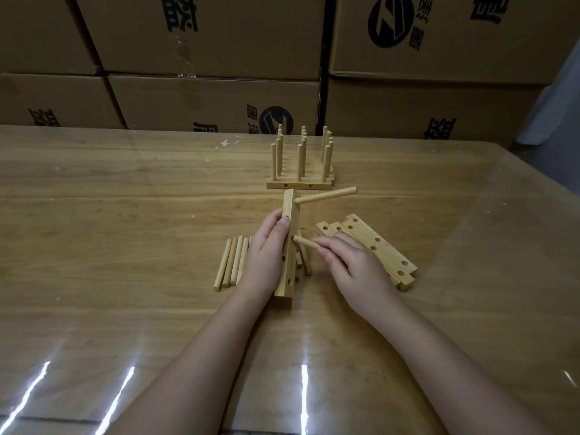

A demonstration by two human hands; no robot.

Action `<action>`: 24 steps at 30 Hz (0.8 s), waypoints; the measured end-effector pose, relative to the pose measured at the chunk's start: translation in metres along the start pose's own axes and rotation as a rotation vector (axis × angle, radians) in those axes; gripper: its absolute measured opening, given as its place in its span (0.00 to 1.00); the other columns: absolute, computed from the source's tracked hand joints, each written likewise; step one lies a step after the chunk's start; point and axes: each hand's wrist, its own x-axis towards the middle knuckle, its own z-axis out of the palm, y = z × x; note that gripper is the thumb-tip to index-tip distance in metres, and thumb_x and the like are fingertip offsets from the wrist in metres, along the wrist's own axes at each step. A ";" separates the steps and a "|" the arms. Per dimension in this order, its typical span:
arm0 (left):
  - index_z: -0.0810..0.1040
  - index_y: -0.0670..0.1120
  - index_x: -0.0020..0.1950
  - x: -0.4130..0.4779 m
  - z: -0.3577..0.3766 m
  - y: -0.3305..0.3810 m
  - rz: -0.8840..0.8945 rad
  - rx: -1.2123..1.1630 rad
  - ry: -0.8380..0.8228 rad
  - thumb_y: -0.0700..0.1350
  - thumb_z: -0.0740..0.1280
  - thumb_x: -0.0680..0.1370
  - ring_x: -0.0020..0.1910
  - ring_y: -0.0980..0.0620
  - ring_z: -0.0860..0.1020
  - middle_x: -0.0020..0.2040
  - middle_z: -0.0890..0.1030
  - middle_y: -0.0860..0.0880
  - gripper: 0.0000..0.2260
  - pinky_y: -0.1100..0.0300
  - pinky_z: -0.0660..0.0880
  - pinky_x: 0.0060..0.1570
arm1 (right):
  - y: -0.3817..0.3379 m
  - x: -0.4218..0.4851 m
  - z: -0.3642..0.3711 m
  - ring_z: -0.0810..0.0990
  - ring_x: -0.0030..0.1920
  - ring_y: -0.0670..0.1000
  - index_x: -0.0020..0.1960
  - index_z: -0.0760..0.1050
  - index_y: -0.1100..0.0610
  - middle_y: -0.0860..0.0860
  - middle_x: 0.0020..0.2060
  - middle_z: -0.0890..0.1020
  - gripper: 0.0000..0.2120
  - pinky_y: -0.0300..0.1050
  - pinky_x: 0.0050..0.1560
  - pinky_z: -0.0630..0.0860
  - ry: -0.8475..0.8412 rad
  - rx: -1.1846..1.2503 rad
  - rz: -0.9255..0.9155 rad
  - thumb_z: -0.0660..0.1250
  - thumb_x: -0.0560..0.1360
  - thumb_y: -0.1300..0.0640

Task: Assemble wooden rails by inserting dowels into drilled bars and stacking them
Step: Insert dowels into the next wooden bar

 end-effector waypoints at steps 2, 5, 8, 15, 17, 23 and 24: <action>0.71 0.43 0.70 0.000 0.000 -0.001 0.005 0.013 -0.006 0.45 0.58 0.82 0.67 0.50 0.72 0.66 0.76 0.46 0.17 0.51 0.65 0.70 | -0.002 -0.001 0.000 0.75 0.46 0.48 0.60 0.77 0.57 0.50 0.45 0.79 0.12 0.42 0.47 0.72 0.019 -0.042 -0.036 0.62 0.78 0.61; 0.74 0.44 0.66 -0.001 0.001 0.000 0.035 0.036 -0.024 0.43 0.58 0.82 0.60 0.53 0.76 0.59 0.80 0.48 0.14 0.61 0.71 0.60 | -0.004 -0.002 -0.001 0.77 0.46 0.52 0.57 0.79 0.56 0.51 0.43 0.80 0.11 0.48 0.48 0.69 0.067 -0.183 -0.061 0.65 0.76 0.62; 0.75 0.48 0.64 -0.002 0.001 -0.001 0.051 0.071 -0.047 0.43 0.58 0.82 0.56 0.52 0.78 0.55 0.81 0.49 0.12 0.59 0.73 0.56 | -0.007 -0.003 -0.005 0.76 0.42 0.52 0.54 0.81 0.52 0.50 0.38 0.78 0.11 0.49 0.44 0.66 0.132 -0.361 -0.088 0.68 0.74 0.62; 0.73 0.48 0.64 -0.005 0.004 -0.003 0.086 0.066 -0.077 0.50 0.61 0.79 0.51 0.37 0.77 0.54 0.77 0.34 0.15 0.39 0.72 0.55 | -0.012 -0.004 -0.006 0.75 0.39 0.54 0.52 0.82 0.53 0.49 0.37 0.78 0.11 0.48 0.42 0.64 0.163 -0.450 -0.157 0.69 0.72 0.64; 0.73 0.51 0.61 -0.005 0.005 -0.003 0.107 0.072 -0.078 0.53 0.60 0.76 0.47 0.43 0.76 0.50 0.78 0.35 0.15 0.41 0.73 0.53 | -0.013 -0.004 -0.005 0.75 0.38 0.54 0.52 0.82 0.55 0.50 0.37 0.79 0.10 0.47 0.41 0.64 0.166 -0.437 -0.161 0.69 0.72 0.64; 0.73 0.56 0.58 -0.001 0.003 -0.013 0.146 0.184 -0.113 0.55 0.58 0.76 0.42 0.59 0.76 0.42 0.79 0.56 0.13 0.60 0.73 0.45 | -0.011 -0.007 -0.004 0.76 0.39 0.54 0.50 0.82 0.56 0.50 0.37 0.80 0.09 0.46 0.41 0.66 0.164 -0.372 -0.123 0.67 0.73 0.65; 0.73 0.57 0.58 -0.001 0.002 -0.014 0.147 0.191 -0.114 0.55 0.58 0.76 0.41 0.61 0.76 0.41 0.79 0.58 0.12 0.62 0.73 0.44 | -0.010 -0.007 -0.004 0.76 0.40 0.54 0.50 0.82 0.56 0.50 0.38 0.80 0.09 0.46 0.42 0.66 0.155 -0.361 -0.114 0.67 0.73 0.65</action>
